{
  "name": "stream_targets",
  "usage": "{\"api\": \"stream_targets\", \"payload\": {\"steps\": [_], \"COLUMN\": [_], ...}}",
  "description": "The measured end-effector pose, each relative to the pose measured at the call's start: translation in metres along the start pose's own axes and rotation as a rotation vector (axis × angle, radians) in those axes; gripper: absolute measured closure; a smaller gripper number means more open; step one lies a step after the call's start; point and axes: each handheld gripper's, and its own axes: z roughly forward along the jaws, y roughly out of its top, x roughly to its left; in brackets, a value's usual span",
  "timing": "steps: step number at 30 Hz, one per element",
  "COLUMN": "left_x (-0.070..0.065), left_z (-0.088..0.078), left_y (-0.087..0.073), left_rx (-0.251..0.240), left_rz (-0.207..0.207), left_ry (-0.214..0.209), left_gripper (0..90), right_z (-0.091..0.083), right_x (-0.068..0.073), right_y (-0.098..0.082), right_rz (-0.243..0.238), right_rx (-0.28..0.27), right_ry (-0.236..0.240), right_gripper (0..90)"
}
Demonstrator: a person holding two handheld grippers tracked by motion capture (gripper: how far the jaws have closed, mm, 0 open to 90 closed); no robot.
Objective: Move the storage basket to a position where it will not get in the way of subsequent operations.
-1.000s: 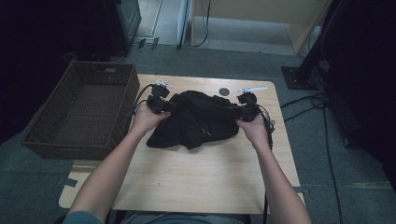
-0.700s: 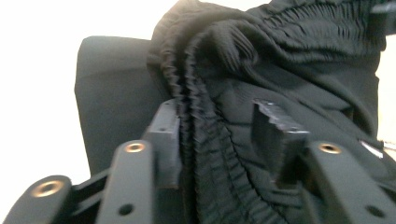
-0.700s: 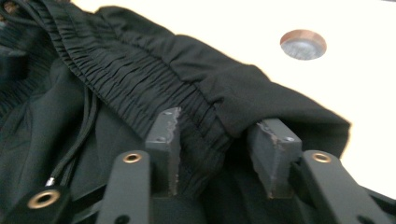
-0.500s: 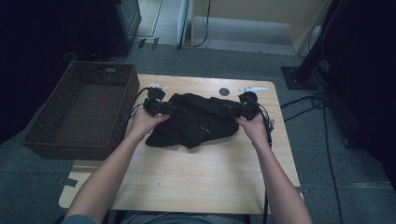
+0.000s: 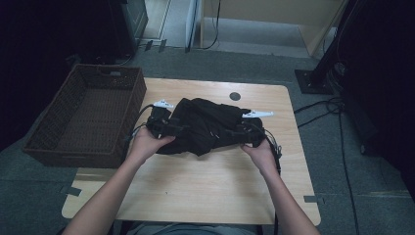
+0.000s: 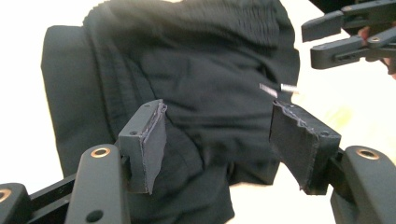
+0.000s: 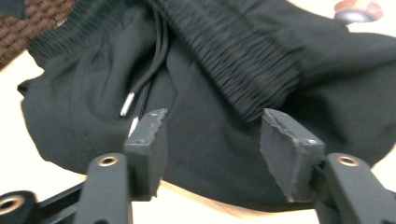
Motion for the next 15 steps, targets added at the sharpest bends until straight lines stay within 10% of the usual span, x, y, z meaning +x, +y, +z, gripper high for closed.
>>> {"api": "stream_targets", "payload": {"steps": [9,15], "left_x": [-0.008,-0.01], "left_z": [0.013,0.021], "left_y": [-0.031,-0.044], "left_rx": [0.014,0.043], "left_rz": [-0.001,0.0], "left_ry": [-0.001,0.009], "left_gripper": [36.3,36.3], "right_z": [0.053,0.068], "right_x": [0.012,0.012], "right_y": [-0.012,-0.018], "right_rz": [0.001,-0.004], "right_rx": [0.065,0.029], "right_ry": [-0.072,-0.098], "right_gripper": [29.7,43.2]}}
